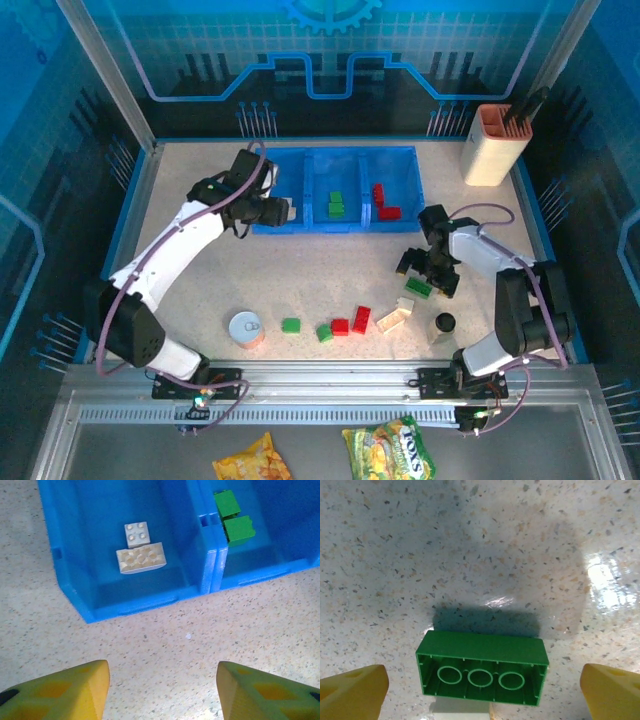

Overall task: Sort the legos into containers by color
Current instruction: Pick up the lego from the middle-right of the table.

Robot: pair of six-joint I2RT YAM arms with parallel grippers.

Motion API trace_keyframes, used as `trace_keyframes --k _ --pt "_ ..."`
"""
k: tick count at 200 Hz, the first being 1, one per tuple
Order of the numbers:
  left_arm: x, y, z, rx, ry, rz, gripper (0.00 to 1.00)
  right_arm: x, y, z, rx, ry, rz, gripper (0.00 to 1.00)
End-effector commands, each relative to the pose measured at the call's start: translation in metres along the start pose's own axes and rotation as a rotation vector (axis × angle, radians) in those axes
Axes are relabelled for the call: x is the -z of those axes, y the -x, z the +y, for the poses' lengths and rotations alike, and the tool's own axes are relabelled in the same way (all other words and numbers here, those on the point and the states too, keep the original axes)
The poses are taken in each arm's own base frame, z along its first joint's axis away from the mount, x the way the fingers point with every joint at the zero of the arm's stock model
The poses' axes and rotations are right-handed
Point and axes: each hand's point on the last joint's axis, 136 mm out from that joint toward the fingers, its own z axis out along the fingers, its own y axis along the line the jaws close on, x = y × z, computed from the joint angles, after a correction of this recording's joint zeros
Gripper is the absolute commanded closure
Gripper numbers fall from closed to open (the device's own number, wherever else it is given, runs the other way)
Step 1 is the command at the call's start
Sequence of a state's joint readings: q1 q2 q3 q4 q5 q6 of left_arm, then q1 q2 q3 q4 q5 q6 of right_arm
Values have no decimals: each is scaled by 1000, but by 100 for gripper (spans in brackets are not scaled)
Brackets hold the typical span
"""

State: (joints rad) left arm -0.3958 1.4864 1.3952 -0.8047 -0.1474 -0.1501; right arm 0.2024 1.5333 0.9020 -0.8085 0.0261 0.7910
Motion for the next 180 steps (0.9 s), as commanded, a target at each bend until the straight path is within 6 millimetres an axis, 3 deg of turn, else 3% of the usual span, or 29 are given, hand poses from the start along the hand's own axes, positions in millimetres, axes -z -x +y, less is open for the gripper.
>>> trace_keyframes --k 1,92,180 --pt "13 -9 13 -43 42 12 40 -7 -5 2 -4 -19 16 4" --pt "-2 -20 31 -87 84 -70 37 -15 -6 1 59 -126 16 17" --pt "-4 -25 31 -79 71 -74 37 -11 -8 3 61 -124 3 32"
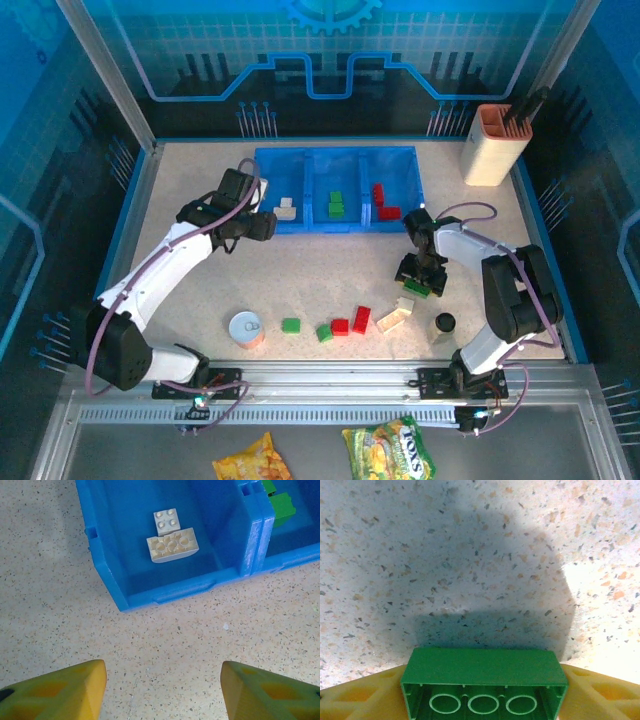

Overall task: Sort the legos into containers by color
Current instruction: Pick up the lego from the middle-right of the table, then place the lego in the container.

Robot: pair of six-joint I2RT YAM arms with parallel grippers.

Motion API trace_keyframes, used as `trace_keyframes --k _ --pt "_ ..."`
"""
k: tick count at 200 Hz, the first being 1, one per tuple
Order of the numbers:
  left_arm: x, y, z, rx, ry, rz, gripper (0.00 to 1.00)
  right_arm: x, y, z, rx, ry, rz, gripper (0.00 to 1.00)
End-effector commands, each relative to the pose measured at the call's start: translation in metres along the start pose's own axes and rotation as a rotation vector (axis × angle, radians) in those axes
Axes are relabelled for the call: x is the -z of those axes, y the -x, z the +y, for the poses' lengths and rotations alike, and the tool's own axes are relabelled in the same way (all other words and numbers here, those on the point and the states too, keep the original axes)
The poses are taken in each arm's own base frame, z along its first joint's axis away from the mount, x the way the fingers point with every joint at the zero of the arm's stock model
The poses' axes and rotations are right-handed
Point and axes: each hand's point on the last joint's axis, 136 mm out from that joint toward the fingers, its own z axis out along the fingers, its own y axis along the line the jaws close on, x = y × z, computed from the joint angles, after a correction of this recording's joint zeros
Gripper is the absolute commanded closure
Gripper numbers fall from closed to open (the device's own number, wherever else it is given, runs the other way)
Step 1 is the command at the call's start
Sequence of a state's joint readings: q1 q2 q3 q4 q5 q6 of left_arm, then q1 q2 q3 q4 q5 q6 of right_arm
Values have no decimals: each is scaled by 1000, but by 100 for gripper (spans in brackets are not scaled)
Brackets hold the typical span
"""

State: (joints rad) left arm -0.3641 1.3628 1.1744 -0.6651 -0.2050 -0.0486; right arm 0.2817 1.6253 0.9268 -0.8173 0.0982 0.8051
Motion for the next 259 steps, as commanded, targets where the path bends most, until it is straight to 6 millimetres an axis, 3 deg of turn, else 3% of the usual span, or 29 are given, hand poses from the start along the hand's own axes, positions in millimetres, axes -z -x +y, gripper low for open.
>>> trace_keyframes --k 1,68,118,185,259 --pt "3 0 4 -6 5 -20 37 6 -1 -1 -1 -18 -8 32" --pt "4 3 7 21 -6 -35 37 24 1 4 24 -1 -44 33" --pt "6 7 21 90 -4 -46 37 52 10 29 129 21 -109 33" --pt "10 10 27 130 -27 -62 37 89 23 104 341 72 -184 33" --pt "10 10 30 143 -30 -66 37 107 42 194 471 156 -214 32"
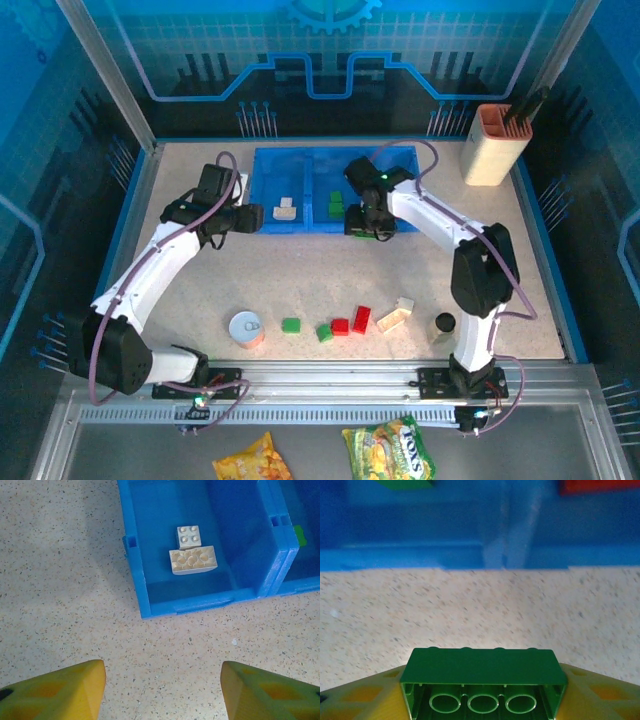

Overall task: Sort the legos into containers by color
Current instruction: Place the lego in the container.

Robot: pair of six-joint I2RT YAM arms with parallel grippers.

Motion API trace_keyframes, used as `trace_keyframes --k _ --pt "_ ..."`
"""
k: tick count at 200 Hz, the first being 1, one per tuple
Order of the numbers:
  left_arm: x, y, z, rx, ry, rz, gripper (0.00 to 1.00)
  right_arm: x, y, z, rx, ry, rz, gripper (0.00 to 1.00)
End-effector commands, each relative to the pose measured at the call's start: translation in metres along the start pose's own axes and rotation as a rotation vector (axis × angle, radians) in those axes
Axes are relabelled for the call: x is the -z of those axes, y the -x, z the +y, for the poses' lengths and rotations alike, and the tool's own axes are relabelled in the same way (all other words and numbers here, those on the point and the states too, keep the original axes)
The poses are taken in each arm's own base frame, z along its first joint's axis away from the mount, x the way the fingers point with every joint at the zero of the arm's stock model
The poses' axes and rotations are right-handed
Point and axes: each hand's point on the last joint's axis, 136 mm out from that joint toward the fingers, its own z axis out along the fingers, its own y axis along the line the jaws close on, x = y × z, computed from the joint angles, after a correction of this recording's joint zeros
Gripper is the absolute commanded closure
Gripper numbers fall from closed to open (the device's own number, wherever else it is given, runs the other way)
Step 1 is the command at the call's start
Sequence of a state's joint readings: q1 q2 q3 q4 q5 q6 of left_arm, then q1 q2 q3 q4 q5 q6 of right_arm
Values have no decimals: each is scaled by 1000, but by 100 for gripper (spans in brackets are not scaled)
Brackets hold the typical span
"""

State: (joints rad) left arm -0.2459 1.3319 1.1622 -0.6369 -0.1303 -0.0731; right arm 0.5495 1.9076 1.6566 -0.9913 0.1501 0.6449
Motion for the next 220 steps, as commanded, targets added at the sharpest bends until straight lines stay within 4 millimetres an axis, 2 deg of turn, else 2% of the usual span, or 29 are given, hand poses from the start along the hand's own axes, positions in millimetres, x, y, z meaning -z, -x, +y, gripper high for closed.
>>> trace_keyframes --k 1,55,98,110,112,117,220 --pt "5 2 0 21 -23 -26 37 -3 8 17 50 15 21 32" --pt "4 2 3 26 -14 -27 37 -16 42 47 80 49 11 32" --pt "4 2 4 34 -21 -24 37 -35 57 55 86 25 27 32" --pt "4 2 4 34 -20 -25 37 -33 62 57 86 19 17 32" --pt "4 2 4 34 -19 -25 37 -42 60 55 87 8 31 32" --pt "4 2 5 37 -19 -25 37 -47 60 55 89 -2 41 32" --pt "3 3 6 43 -17 -23 37 -90 55 51 88 -44 107 30"
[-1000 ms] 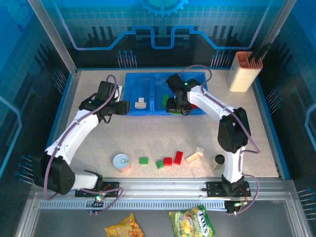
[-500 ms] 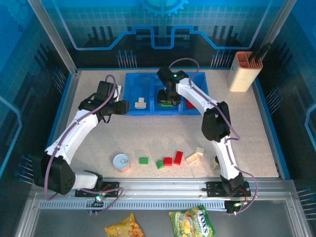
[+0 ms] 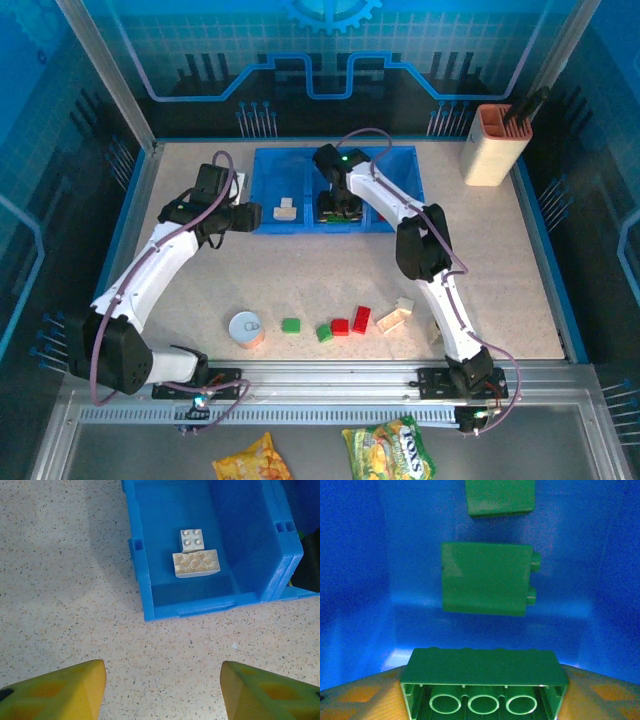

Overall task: Sort the legos into containers by color
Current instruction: Place the lego in the container.

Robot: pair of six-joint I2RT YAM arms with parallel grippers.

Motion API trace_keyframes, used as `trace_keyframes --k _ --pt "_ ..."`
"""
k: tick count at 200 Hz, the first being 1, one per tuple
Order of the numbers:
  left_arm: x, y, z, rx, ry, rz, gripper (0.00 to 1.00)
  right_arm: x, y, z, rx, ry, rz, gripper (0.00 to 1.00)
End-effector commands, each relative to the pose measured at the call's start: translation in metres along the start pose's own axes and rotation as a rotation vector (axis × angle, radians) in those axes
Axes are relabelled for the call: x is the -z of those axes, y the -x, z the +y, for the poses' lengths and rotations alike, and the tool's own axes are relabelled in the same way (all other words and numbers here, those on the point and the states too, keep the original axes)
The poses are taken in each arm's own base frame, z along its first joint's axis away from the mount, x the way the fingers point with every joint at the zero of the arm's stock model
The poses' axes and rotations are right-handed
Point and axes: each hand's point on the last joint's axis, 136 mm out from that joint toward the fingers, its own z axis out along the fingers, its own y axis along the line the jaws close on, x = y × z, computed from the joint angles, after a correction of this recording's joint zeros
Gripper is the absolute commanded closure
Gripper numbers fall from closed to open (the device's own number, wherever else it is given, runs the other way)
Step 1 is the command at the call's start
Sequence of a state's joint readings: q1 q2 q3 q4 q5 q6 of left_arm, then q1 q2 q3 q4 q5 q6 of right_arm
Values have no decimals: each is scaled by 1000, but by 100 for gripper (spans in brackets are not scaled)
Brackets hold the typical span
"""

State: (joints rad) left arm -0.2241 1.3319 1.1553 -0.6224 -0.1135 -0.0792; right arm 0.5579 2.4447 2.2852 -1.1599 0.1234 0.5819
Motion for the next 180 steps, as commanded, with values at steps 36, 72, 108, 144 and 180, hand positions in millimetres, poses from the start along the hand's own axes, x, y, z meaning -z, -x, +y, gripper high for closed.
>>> trace_keyframes --k 36,72,108,144,180 --pt "4 0 2 23 -12 -13 37 -20 -1 -4 4 -27 39 29" --pt "3 0 1 23 -18 -11 37 -22 0 -4 -5 -18 38 26" --pt "4 0 1 25 -20 -9 37 -15 3 -2 0 -5 26 22" --pt "4 1 0 26 -25 -11 37 2 6 -2 1 -1 0 22" --pt "4 1 0 29 -28 -10 37 23 6 -3 8 3 -27 21"
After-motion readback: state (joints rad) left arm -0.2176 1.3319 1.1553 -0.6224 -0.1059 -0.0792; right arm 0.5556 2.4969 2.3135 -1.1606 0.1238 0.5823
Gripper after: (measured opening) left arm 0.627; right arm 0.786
